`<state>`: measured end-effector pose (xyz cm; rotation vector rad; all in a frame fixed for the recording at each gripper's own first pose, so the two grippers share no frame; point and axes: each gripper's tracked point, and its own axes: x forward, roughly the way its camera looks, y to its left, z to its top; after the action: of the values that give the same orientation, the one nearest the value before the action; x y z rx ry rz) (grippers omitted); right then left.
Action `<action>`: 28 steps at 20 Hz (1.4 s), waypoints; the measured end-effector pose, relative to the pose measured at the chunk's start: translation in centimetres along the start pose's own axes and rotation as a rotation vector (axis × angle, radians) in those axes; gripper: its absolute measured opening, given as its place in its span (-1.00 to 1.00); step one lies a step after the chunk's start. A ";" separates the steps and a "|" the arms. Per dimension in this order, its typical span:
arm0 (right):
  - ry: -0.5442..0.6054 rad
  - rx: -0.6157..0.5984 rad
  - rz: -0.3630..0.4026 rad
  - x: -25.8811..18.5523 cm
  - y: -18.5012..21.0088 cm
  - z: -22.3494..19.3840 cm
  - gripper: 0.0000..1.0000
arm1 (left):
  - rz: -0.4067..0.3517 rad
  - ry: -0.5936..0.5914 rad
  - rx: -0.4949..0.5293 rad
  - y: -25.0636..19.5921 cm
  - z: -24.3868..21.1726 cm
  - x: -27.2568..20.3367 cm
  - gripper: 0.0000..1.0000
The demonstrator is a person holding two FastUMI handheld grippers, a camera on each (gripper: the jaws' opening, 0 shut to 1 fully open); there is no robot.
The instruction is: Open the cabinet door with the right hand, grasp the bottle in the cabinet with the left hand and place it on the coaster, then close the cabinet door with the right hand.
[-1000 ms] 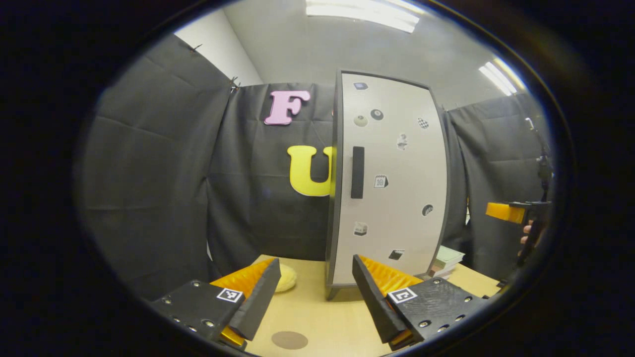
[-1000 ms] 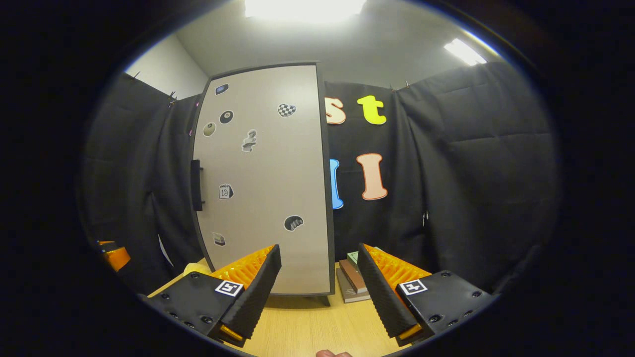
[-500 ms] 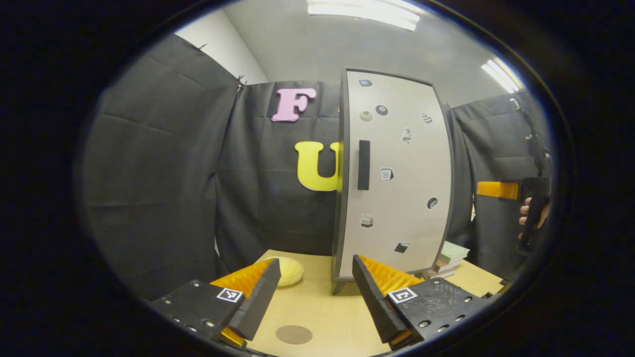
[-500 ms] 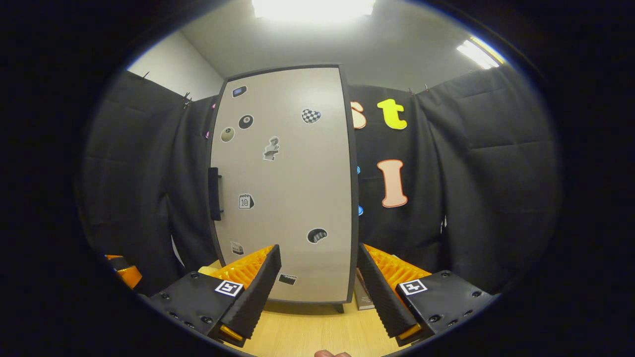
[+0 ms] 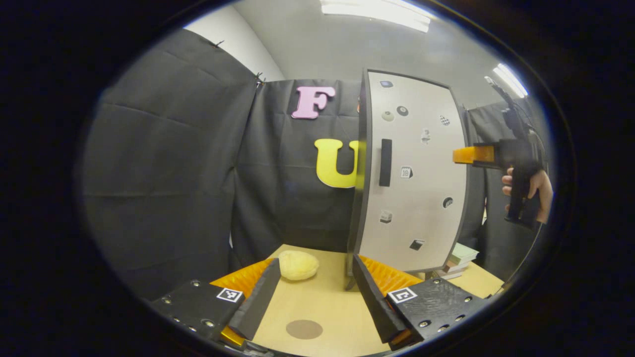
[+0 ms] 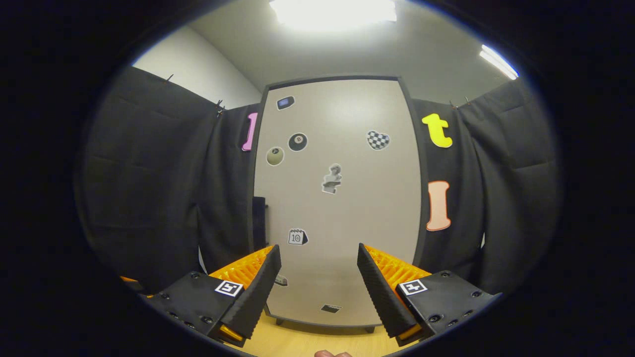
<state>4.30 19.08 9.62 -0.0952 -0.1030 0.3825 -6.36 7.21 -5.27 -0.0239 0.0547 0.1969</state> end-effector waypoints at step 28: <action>0.183 -0.013 0.044 17.3 11.7 -3.8 0.08 | 0.221 0.073 -0.052 9.6 -4.5 -1.5 0.75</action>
<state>16.45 36.10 5.98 -0.1446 0.0770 0.4151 -9.98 16.24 -9.88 -0.0768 0.1255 0.4181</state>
